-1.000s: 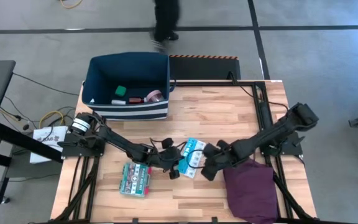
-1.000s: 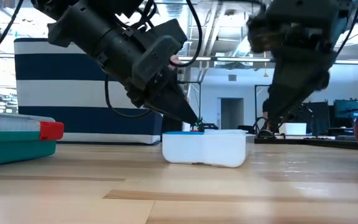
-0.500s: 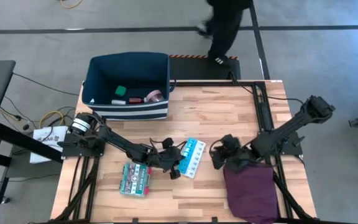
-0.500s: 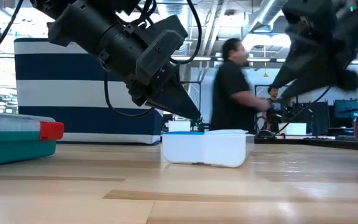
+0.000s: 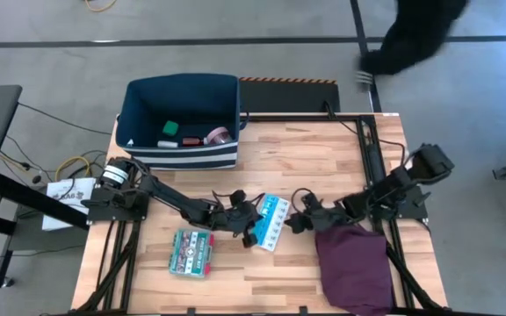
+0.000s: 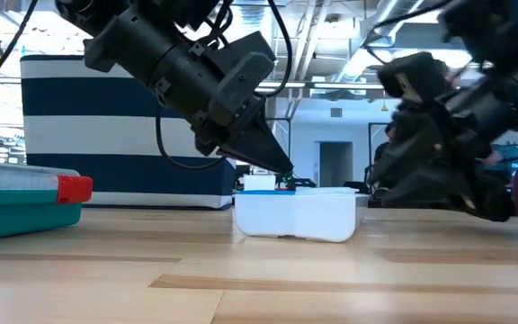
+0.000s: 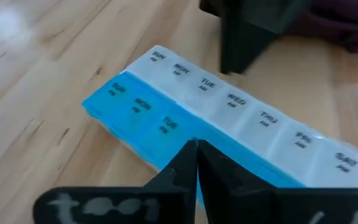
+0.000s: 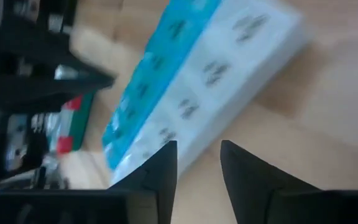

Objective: Pick & place medical supplies in basket/bin
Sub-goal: Put the white and blue pill organizer into the blue bin

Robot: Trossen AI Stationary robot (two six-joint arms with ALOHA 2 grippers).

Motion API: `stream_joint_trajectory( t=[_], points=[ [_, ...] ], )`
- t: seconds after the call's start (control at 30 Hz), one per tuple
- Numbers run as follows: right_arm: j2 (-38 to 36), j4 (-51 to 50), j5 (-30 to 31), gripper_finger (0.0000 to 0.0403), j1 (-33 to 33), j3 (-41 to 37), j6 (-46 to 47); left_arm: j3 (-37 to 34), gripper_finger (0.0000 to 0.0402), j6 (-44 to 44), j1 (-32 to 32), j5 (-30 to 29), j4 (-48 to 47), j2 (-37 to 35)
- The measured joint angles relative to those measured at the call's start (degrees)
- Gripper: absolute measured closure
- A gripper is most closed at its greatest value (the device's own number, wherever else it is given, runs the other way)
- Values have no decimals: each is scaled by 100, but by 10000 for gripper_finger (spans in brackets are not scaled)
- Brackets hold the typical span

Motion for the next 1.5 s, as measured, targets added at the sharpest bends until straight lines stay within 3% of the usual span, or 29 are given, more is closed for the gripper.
stream_joint_trajectory(
  t=[0.2, 0.37, 0.53, 0.77, 1.0, 1.27, 1.5],
  points=[
    [277, -4, -233, 300, -318, 325, -65, 0, 401, -154, 26, -247, -340, 0],
    [409, -3, -529, 300, -201, 353, 260, 0, 401, -244, -13, -272, -543, 0],
    [409, -157, -353, 300, -71, 354, 643, 0, 401, -553, -92, -302, -540, 0],
    [409, -449, -362, 300, -414, 364, 1059, 0, 401, -1272, -348, -441, -561, 0],
    [409, -312, -409, 300, -682, 360, 1151, 0, 401, -947, -541, -827, -600, 0],
    [409, 159, -490, 300, -672, 358, 360, -2, 401, -1125, -318, -1206, -1467, 0],
    [409, -30, -714, 291, -784, 356, -304, -2, 401, -1067, -240, -1075, -1497, 0]
  ],
)
